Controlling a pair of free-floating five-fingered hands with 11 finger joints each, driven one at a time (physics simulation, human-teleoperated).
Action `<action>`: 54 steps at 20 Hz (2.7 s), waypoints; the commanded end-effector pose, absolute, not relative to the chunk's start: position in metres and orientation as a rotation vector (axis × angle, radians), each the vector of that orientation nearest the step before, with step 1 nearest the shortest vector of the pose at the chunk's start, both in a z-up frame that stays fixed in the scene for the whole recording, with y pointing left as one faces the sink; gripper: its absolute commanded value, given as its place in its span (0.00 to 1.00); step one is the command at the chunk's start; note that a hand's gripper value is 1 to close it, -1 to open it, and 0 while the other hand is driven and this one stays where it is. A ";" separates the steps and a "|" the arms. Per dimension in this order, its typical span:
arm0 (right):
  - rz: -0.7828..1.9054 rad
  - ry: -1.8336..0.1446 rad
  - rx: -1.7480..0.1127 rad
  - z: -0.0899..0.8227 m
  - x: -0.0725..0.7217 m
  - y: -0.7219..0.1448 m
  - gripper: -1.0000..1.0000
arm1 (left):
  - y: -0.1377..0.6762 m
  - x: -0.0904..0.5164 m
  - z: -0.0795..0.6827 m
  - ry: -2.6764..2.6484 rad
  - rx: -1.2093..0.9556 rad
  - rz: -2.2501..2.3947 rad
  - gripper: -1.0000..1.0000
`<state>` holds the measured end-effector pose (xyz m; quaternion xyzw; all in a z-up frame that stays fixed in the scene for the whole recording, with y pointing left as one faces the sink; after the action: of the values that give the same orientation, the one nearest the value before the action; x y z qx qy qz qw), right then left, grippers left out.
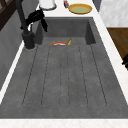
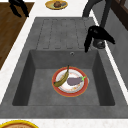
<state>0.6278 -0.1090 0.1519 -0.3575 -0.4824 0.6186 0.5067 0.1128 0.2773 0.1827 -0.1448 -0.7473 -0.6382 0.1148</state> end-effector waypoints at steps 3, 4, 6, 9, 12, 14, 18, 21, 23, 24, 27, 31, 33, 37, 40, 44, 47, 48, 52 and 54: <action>1.550 -1.072 -0.766 0.147 0.656 -0.114 0.00 | 0.277 0.113 0.183 -2.190 -0.424 -1.871 0.50; 1.556 -1.068 -0.756 0.142 0.661 -0.113 0.00 | 0.277 0.113 0.183 -2.190 -0.424 -1.871 0.50; 1.564 -1.054 -0.749 0.135 0.673 -0.113 0.00 | 0.277 0.113 0.183 -2.190 -0.424 -1.871 0.50; 1.573 -1.035 -0.744 0.134 0.687 -0.113 1.00 | 0.277 0.113 0.183 -2.190 -0.424 -1.871 0.50; 1.569 -1.015 -0.733 0.134 0.693 -0.113 1.00 | 0.277 0.113 0.183 -2.190 -0.424 -1.871 0.50; 1.560 -1.023 -0.721 0.134 0.696 -0.116 1.00 | 0.277 0.113 0.183 -2.190 -0.424 -1.871 0.50; 1.555 -0.997 -0.711 0.141 0.694 -0.111 1.00 | 0.277 0.113 0.183 -2.190 -0.424 -1.871 0.50; 1.580 -0.948 -0.793 0.150 0.702 -0.087 1.00 | 0.277 0.113 0.183 -2.190 -0.424 -1.871 0.50; 1.601 -0.934 -0.830 0.152 0.699 -0.086 1.00 | 0.277 0.113 0.183 -2.190 -0.424 -1.871 0.50; 1.587 -0.940 -0.840 0.150 0.696 -0.084 1.00 | 0.277 0.113 0.183 -2.190 -0.424 -1.871 0.50; 1.583 -0.899 -0.905 0.153 0.696 -0.078 1.00 | 0.277 0.113 0.183 -2.190 -0.424 -1.871 0.50; 1.630 -0.789 -1.015 0.157 0.695 -0.078 1.00 | 0.277 0.113 0.183 -2.190 -0.424 -1.871 0.50; 1.633 -0.699 -0.986 0.154 0.695 -0.073 1.00 | 0.277 0.113 0.183 -2.190 -0.424 -1.871 0.50; 1.663 -0.604 -1.003 0.160 0.692 -0.055 1.00 | 0.277 0.113 0.183 -2.190 -0.424 -1.871 0.50; 1.679 -0.511 -1.001 0.164 0.689 -0.044 1.00 | 0.277 0.113 0.183 -2.190 -0.424 -1.871 0.50; 1.704 -0.342 -1.190 0.175 0.691 -0.026 1.00 | 0.277 0.113 0.183 -2.190 -0.424 -1.871 0.50; 1.718 -0.193 -1.335 0.168 0.690 -0.007 1.00 | 0.277 0.113 0.183 -2.190 -0.424 -1.871 0.50; 1.722 -0.142 -1.387 0.163 0.690 0.001 1.00 | 0.277 0.113 0.183 -2.190 -0.424 -1.871 0.50; 1.622 -0.108 -1.421 0.154 0.689 0.005 1.00 | 0.277 0.113 0.183 -2.190 -0.424 -1.871 0.50; 1.610 -0.104 -1.435 0.154 0.689 0.005 1.00 | 0.277 0.113 0.183 -2.190 -0.424 -1.871 0.50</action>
<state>0.6782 -0.0221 0.1409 -0.6047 -0.0387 0.6487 0.4605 0.1128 0.2773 0.1827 -0.1448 -0.7473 -0.6382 0.1148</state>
